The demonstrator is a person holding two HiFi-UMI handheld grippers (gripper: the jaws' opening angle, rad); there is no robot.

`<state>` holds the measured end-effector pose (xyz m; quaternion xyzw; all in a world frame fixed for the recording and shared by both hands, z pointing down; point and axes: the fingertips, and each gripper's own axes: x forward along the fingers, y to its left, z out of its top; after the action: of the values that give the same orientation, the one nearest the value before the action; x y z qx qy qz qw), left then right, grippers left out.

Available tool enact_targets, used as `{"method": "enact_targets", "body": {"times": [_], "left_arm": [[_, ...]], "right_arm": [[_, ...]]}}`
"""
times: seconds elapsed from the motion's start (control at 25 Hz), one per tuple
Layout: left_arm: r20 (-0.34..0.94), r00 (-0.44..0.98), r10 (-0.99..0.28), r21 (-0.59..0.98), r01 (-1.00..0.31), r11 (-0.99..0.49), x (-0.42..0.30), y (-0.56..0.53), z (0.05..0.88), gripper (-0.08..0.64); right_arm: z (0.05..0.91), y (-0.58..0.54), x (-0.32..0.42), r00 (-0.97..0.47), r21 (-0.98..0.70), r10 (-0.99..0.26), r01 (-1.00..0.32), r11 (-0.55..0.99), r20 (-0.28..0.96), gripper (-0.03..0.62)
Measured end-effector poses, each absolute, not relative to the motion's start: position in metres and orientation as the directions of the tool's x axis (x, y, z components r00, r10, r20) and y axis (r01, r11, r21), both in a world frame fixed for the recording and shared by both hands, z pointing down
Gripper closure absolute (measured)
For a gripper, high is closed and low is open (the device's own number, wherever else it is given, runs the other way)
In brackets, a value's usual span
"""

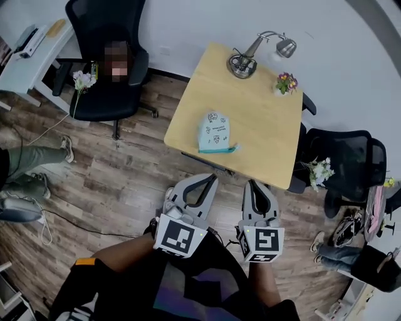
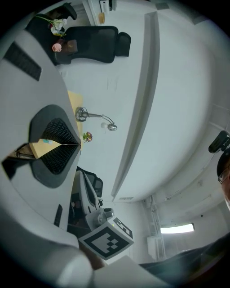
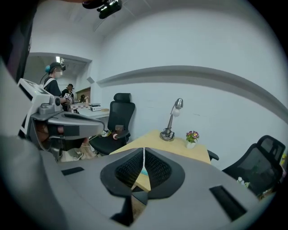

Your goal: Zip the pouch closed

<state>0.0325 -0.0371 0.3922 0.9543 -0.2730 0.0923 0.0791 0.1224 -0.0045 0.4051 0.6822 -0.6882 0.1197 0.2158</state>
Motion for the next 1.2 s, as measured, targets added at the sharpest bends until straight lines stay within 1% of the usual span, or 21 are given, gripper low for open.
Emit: {"method": "enact_targets", "body": {"times": [0.28,0.44,0.52,0.6,0.76,0.92,1.2], "left_arm": [[0.222,0.849,-0.479,0.080,-0.505,-0.859,0.042,-0.078,0.389,0.549],[0.247,0.841,-0.481,0.071,-0.511,-0.857,0.045,-0.093,0.401,0.549],[0.272,0.832,-0.483,0.038,-0.511,-0.859,0.046,-0.102,0.410,0.549],[0.283,0.816,-0.504,-0.006,-0.524,-0.852,0.047,-0.113,0.418,0.549],[0.298,0.772,-0.562,-0.062,-0.572,-0.818,0.054,-0.139,0.433,0.549],[0.323,0.740,-0.589,-0.032,-0.614,-0.789,0.071,-0.159,0.447,0.549],[0.382,0.683,-0.623,-0.001,-0.673,-0.739,0.092,-0.182,0.473,0.549]], "right_arm": [[0.411,-0.037,0.140,0.041,0.225,-0.856,-0.970,0.088,0.515,0.575],[0.425,-0.053,0.148,0.021,0.258,-0.834,-0.955,0.147,0.552,0.574],[0.434,-0.061,0.154,0.007,0.273,-0.820,-0.944,0.183,0.573,0.574],[0.447,-0.068,0.159,-0.018,0.283,-0.800,-0.930,0.233,0.600,0.568],[0.474,-0.081,0.171,-0.084,0.296,-0.756,-0.888,0.352,0.649,0.511],[0.498,-0.093,0.184,-0.151,0.324,-0.709,-0.810,0.488,0.689,0.488],[0.539,-0.107,0.202,-0.252,0.332,-0.600,-0.644,0.690,0.759,0.477]]}}
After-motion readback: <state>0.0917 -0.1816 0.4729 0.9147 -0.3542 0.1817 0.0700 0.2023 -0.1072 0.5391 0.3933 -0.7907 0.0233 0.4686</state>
